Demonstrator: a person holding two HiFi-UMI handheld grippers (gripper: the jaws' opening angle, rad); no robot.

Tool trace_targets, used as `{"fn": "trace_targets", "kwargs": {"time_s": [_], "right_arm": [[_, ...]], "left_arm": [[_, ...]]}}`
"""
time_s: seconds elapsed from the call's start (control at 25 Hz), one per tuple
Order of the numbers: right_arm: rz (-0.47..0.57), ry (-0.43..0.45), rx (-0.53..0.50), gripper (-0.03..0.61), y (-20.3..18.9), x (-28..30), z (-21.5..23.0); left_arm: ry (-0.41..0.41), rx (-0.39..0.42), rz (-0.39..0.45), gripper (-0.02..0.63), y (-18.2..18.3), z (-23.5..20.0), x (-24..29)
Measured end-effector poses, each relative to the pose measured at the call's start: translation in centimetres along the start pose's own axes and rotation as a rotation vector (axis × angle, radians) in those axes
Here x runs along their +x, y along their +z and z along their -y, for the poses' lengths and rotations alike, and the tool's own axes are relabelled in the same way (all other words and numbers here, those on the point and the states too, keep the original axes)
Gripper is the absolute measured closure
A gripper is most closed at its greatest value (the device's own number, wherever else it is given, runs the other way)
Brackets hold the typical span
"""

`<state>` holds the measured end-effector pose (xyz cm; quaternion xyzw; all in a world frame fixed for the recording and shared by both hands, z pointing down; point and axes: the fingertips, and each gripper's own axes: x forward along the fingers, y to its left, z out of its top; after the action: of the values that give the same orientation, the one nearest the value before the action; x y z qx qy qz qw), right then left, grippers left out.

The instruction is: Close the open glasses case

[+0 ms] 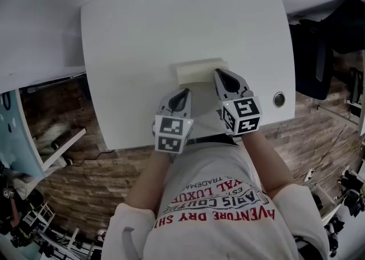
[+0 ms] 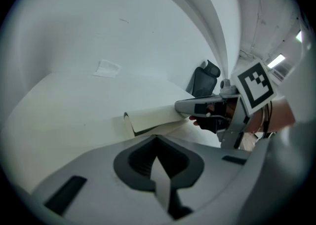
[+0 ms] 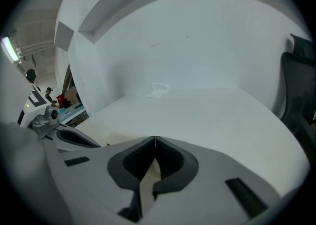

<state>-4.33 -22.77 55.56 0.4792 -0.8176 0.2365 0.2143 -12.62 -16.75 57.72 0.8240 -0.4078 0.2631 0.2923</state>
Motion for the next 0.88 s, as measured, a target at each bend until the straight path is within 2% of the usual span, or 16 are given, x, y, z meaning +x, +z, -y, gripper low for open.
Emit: {"fn": "trace_targets", "kwargs": {"time_s": [0.28, 0.52, 0.72, 0.88], "right_arm": [[-0.026, 0.009, 0.005, 0.566, -1.1, -0.3, 0.0], [0.038, -0.001, -0.003, 0.566, 1.7, -2.1, -0.3], [0.104, 0.005, -0.041, 0.566, 5.4, -5.1, -1.7], [0.184, -0.021, -0.107, 0.566, 8.9, -7.6, -2.9]], "left_arm": [[-0.006, 0.011, -0.001, 0.615, 0.1, 0.3, -0.2], [-0.004, 0.034, 0.046, 0.615, 2.1, 0.5, -1.5], [0.011, 0.047, 0.156, 0.615, 6.3, 0.6, -4.7], [0.021, 0.111, 0.283, 0.615, 11.0, 0.9, -8.4]]}}
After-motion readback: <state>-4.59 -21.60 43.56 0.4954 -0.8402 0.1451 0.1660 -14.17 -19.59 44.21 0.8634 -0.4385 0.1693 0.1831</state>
